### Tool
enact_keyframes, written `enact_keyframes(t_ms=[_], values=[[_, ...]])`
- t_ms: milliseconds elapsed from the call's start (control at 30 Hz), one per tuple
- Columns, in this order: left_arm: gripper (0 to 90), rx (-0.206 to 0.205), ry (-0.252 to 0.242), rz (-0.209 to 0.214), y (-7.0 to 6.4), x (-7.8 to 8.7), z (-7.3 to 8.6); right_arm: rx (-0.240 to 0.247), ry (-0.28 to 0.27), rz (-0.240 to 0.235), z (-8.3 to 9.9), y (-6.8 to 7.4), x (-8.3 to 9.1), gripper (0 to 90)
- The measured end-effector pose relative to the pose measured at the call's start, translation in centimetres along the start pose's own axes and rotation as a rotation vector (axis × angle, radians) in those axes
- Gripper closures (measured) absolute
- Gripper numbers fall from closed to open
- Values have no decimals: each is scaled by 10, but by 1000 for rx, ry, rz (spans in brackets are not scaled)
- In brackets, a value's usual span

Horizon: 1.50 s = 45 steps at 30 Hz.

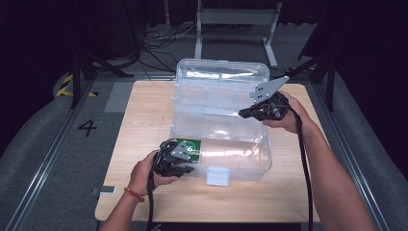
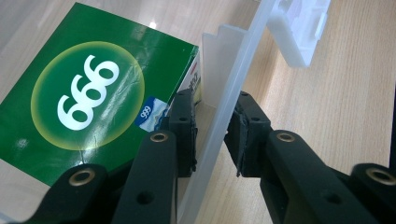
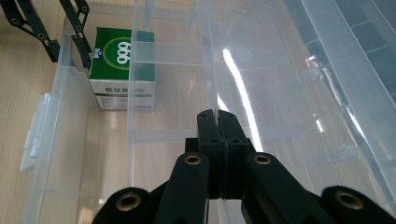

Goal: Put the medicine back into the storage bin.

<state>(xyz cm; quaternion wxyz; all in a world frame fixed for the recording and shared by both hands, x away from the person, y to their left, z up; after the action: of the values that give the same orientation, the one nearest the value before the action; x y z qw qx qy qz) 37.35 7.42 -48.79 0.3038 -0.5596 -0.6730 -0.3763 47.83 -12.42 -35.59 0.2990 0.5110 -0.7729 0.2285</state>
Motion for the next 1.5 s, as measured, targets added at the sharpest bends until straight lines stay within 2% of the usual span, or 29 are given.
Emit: enact_keyframes(t_ms=[300,467,633,1233,1500], values=[[722,5,-4,-6,-1,0,-1,-14,-26,8,7,12,5,899],[719,8,-4,-6,-1,-1,-1,6,-24,33,9,21,7,898],[717,10,0,-6,-1,0,-1,6,-41,36,12,28,8,898],[699,-19,-5,-40,-1,-1,0,3,-65,1,24,48,9,898],[691,-18,-4,-46,-1,-1,0,1,-66,-18,31,57,9,898]])
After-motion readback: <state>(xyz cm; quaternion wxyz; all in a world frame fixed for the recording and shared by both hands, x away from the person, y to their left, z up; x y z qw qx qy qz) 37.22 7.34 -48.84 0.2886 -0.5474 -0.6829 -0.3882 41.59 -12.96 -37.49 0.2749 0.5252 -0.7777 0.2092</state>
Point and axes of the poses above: each handheld gripper's, and its own axes: x roughly backward along the jaws, z roughly out of its underside, y roughly to its left, the point moved 10 cm from there along -x, roughly forward along the jaws, and after that the axes turned 15 degrees about -x, right-handed, at the moved point
